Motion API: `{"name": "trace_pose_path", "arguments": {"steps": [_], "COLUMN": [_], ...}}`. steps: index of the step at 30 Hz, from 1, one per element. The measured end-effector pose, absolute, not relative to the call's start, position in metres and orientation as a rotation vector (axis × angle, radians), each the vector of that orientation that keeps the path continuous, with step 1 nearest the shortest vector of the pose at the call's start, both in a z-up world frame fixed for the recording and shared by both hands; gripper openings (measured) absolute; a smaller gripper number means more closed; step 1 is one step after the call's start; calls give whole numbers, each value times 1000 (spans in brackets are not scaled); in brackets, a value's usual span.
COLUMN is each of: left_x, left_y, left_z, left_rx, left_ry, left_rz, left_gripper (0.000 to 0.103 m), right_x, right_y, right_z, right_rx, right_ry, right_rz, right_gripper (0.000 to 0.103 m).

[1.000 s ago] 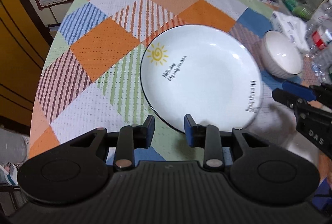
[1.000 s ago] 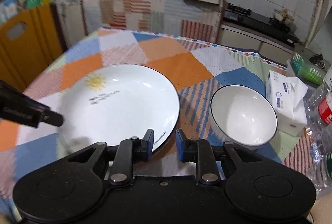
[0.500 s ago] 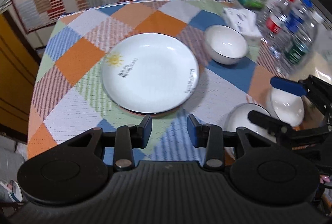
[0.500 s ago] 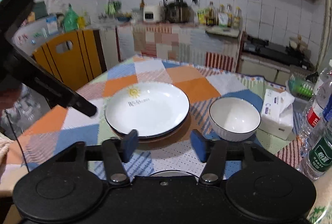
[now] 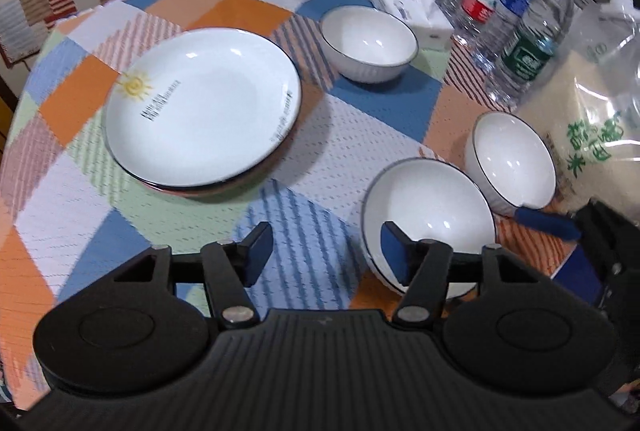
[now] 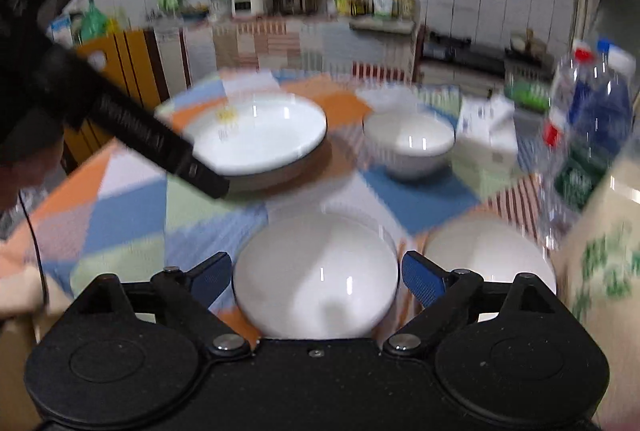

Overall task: Organize plates and bowls
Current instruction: 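Open the right gripper and move it toward the white bowls, then grasp the rim of a white bowl with the left gripper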

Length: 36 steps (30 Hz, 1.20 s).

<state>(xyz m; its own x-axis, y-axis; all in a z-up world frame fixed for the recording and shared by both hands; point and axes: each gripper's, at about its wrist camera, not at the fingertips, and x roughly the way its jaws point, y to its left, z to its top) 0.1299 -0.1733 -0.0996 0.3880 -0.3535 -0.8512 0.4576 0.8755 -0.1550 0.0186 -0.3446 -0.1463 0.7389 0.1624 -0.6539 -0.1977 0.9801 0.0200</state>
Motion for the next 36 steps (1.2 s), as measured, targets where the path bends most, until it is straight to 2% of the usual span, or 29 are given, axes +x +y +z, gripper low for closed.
{"name": "trace_pose_path", "arguments": {"steps": [12, 15, 18, 21, 23, 36], "left_x": [120, 119, 118, 119, 118, 118], "left_y": [-203, -206, -209, -212, -212, -160], "left_z": [-138, -144, -148, -153, -155, -127], "left_rx": [155, 164, 178, 186, 202, 136], "left_ry": [1075, 1067, 1062, 1072, 1070, 1082], "left_rz": [-593, -602, -604, -614, -606, -573], "left_gripper": [62, 58, 49, 27, 21, 20], "right_x": [20, 33, 43, 50, 51, 50], "right_y": [-336, -333, -333, -336, -333, -309], "right_z": [-188, -197, -201, -205, -207, -192], "right_rx": [-58, -66, -70, -42, -44, -68], "right_ry": [859, 871, 884, 883, 876, 839], "right_rz": [203, 183, 179, 195, 192, 277], "right_gripper": [94, 94, 94, 95, 96, 95]}}
